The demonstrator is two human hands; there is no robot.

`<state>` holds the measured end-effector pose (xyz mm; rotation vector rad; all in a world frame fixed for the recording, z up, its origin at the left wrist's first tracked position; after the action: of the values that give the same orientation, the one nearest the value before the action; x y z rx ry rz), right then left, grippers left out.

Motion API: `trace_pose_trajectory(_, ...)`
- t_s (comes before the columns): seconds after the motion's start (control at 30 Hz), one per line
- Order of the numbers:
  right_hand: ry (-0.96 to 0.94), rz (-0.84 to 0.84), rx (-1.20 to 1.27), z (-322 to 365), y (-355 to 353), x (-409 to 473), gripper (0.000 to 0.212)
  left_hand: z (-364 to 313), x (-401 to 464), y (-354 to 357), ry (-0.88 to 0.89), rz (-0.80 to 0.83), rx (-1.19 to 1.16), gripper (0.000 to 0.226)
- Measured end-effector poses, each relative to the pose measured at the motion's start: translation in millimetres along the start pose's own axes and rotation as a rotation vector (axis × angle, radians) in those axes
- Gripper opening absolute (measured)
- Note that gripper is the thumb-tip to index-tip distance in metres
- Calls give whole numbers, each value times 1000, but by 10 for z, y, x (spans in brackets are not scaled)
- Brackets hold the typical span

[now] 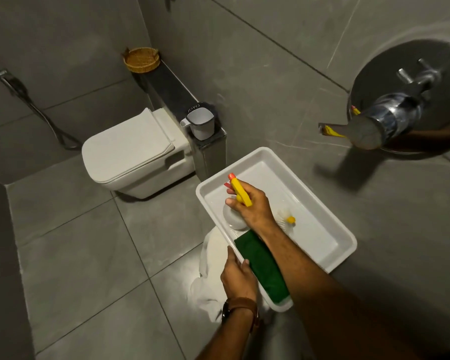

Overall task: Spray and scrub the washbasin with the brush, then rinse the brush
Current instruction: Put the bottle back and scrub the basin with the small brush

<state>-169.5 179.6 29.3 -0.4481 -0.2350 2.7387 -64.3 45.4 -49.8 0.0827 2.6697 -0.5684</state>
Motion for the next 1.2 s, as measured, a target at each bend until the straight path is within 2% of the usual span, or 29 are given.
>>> trace_pose_trajectory(0.1, 22, 62, -106, -75, 1, -25, 69, -16, -7, -7, -6, -10, -10, 49)
trace_pose_trajectory(0.17, 27, 1, -224, -200, -182, -114, 71, -42, -8, -17, 0, -11, 2, 48)
trace_pose_trajectory(0.2, 39, -97, -296, -288, -350, -204, 65, -48, -5, -26, 4, -12, 9, 48)
trace_pose_trajectory(0.3, 137, -540, -676, -613, -954, -628, 35, -64, 5, -32, 14, -13, 34, 50)
trace_pose_trajectory(0.33, 197, -596, -845, -740, -1048, -743, 26, -62, 2, -29, 17, -13, 38, 50)
trace_pose_trajectory(0.37, 275, -578, -998, -888, -1081, -824, 24, -56, 0, -24, 22, -13, 39, 50)
trace_pose_trajectory(0.43, 395, -422, -1223, -1162, -1020, -926, 22, -32, -2, -16, 34, -13, 45, 50)
trace_pose_trajectory(0.5, 417, -319, -1297, -1273, -963, -991, 12, -25, 8, -18, 57, -5, 54, 49)
trace_pose_trajectory(0.6, 418, -321, -1244, -1177, -966, -1029, 17, -41, -6, -46, 102, 3, 110, 50)
trace_pose_trajectory(0.73, 358, -351, -898, -907, -1147, -1340, 21, -238, -399, -51, 220, -27, 74, 50)
trace_pose_trajectory(0.9, 407, -465, -762, -693, -1580, -2174, 35, -496, -1245, 319, 392, 170, 65, 47)
trace_pose_trajectory(1.03, 446, -534, -673, -652, -1949, -2958, 38, -623, -2037, 615, 493, 350, 83, 46)
trace_pose_trajectory(1.2, 445, -669, -630, -625, -2329, -3976, 39, -629, -2976, 796, 583, 482, 136, 46)
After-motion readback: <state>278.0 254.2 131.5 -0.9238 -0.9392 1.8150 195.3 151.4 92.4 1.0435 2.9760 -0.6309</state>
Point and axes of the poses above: each hand's wrist, its own x-axis towards the middle knuckle, its own y-axis out of the palm, z = x × y, the point moved 7 cm from there along x, towards the middle knuckle, and after that the axes turned 5 degrees about y, right-handed, at the moved point
